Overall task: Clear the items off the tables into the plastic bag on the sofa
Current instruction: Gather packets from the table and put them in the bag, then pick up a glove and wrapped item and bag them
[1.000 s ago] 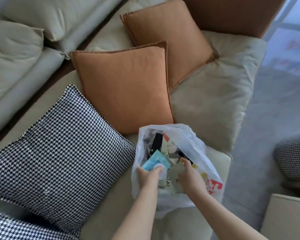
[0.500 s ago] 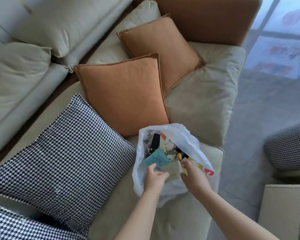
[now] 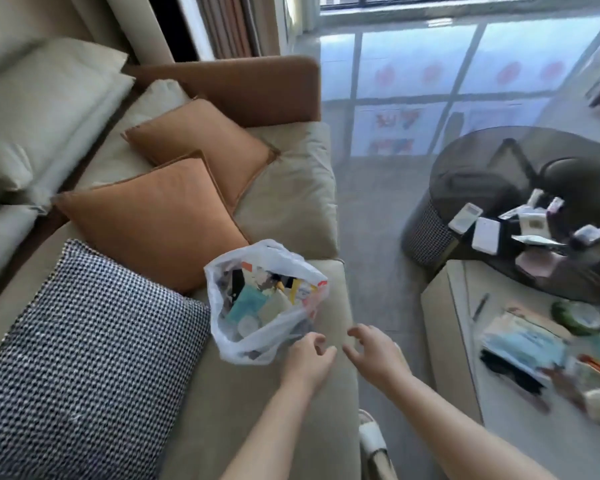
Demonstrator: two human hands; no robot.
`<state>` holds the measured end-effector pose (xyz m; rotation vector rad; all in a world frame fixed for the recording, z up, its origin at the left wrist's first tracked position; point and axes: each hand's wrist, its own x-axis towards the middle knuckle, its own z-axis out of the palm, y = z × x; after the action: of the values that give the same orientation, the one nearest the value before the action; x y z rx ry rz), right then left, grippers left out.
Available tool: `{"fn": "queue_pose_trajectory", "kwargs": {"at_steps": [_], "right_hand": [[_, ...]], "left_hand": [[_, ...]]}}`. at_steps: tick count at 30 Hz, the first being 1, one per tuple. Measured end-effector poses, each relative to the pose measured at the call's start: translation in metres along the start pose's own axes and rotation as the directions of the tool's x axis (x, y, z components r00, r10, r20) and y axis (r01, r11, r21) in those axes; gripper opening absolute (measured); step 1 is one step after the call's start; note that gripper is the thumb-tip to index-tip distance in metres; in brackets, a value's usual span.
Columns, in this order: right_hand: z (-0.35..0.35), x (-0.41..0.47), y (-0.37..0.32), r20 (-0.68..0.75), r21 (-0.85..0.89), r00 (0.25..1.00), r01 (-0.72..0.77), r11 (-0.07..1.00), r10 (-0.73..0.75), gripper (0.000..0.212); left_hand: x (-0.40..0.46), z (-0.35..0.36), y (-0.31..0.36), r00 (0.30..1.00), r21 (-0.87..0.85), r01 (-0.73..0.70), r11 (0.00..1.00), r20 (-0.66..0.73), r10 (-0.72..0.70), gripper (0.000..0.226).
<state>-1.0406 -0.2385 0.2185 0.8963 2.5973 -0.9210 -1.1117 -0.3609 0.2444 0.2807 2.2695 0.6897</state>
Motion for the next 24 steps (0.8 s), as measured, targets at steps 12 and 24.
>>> {"fn": "queue_pose_trajectory", "kwargs": {"at_steps": [12,24], "right_hand": [[-0.015,-0.154,0.140,-0.112,0.051,0.912,-0.390,0.919,0.394,0.032],[0.018,-0.359,0.297,-0.162,0.278,0.699,-0.645,0.712,0.697,0.032]], "left_hand": [[-0.081,0.147,0.035,0.927,0.474,-0.346,0.810,0.308,0.216,0.039],[-0.207,0.327,0.059,0.745,0.528,-0.650,0.547,0.586,0.319,0.031]]}}
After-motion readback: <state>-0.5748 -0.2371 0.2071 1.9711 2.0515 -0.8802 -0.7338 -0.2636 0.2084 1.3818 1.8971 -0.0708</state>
